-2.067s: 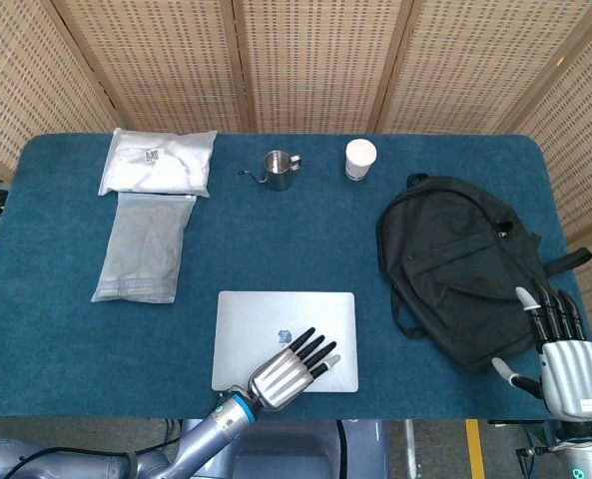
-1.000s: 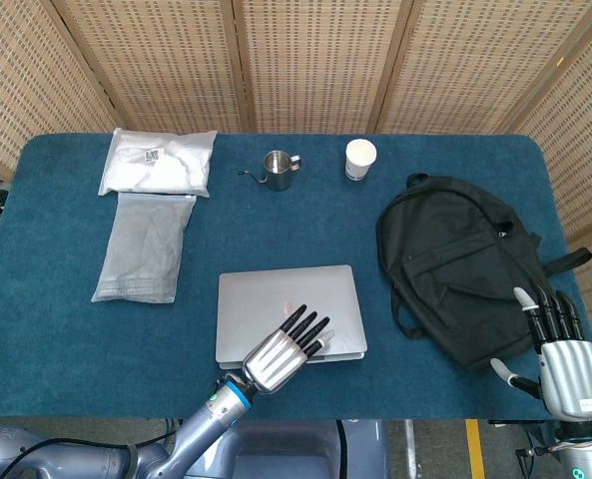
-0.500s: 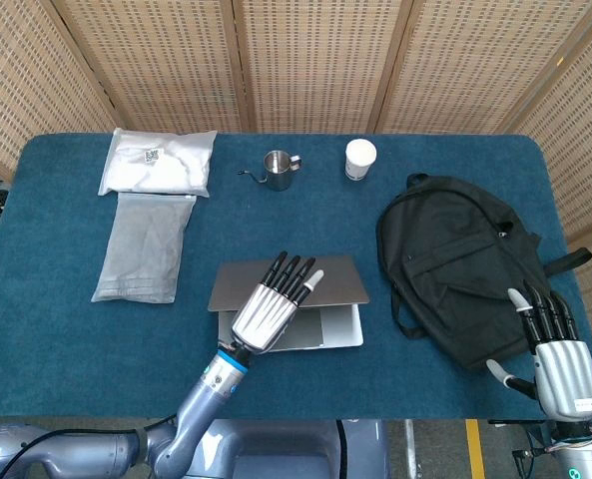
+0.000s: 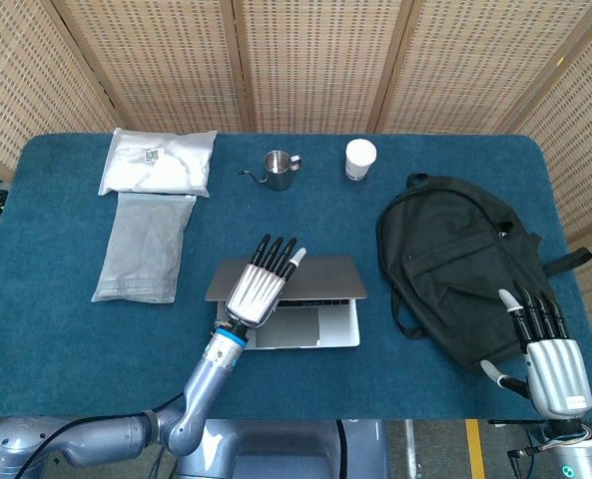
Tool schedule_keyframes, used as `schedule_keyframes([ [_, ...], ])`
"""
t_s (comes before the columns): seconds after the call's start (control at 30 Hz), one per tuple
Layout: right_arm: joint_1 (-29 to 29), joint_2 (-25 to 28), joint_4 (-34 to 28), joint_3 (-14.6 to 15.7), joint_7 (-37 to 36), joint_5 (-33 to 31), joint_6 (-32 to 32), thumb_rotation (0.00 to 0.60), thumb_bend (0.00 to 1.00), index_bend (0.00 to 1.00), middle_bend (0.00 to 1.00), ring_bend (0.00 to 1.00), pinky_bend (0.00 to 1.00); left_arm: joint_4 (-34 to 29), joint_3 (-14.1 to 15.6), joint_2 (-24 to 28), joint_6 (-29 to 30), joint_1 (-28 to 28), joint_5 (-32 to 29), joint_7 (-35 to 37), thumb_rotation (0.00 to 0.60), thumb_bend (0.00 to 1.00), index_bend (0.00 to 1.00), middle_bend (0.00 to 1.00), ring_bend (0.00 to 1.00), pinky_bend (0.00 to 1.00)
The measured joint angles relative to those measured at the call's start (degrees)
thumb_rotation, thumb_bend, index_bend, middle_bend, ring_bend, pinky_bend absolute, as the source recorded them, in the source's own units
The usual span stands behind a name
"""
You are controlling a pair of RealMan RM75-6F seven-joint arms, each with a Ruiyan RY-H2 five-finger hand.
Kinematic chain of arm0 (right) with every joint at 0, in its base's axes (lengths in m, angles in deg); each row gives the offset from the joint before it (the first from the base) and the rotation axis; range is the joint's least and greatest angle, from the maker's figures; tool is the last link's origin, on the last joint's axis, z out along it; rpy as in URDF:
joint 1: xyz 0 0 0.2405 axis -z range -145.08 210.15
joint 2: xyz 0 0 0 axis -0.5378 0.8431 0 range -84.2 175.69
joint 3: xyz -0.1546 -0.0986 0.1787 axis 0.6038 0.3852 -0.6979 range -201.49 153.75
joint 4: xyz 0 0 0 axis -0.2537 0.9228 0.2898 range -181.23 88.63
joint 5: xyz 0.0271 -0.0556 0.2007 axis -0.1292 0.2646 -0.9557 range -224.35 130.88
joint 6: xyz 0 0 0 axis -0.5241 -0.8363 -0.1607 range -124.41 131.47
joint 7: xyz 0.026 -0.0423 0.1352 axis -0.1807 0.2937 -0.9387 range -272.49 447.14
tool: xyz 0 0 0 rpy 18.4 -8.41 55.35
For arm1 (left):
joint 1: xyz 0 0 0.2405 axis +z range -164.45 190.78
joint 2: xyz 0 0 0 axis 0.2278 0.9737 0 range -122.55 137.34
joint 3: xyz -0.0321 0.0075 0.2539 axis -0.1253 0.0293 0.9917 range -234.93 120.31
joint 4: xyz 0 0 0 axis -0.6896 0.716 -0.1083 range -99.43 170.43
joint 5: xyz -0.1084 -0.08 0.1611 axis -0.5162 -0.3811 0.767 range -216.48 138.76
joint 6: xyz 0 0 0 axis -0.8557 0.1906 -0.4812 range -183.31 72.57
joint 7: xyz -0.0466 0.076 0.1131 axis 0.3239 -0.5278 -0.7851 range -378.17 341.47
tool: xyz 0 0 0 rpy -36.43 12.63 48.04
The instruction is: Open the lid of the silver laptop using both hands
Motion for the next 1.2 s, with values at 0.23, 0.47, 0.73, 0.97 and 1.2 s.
schedule_keyframes([
  [0.23,-2.0,-0.4,1.3,1.5,-1.7,3.5,2.9,0.6,0.25,0.15,0.06,0.0,0.03,0.1,0.2,1.5,0.3,-0.5,-0.7,2.0,0.6,0.54,0.0,0.0,0.0,0.0],
  [0.47,-7.9,-1.6,4.4,3.2,-4.5,8.0,10.8,0.6,0.66,0.27,0.18,0.06,0.21,-2.3,1.3,3.6,0.4,-0.8,-1.3,2.7,0.6,0.54,0.0,0.0,0.0,0.0],
  [0.73,-15.6,-4.3,5.0,3.8,-4.5,9.4,23.3,0.6,0.78,0.28,0.18,0.06,0.22,-4.5,1.7,4.8,0.5,-1.4,-2.5,2.7,0.6,0.54,0.0,0.0,0.0,0.0],
  [0.97,-19.6,-8.6,1.0,1.5,7.2,0.4,34.3,0.6,0.81,0.28,0.18,0.06,0.22,-6.9,1.9,6.1,1.1,-1.8,-4.1,1.0,0.6,0.54,0.0,0.0,0.0,0.0],
  [1.2,-22.9,-15.4,-0.8,-0.7,20.3,-10.1,40.2,0.6,0.81,0.28,0.18,0.07,0.22,-9.4,2.1,7.5,1.4,-2.7,-6.4,-1.2,0.6,0.54,0.0,0.0,0.0,0.0],
])
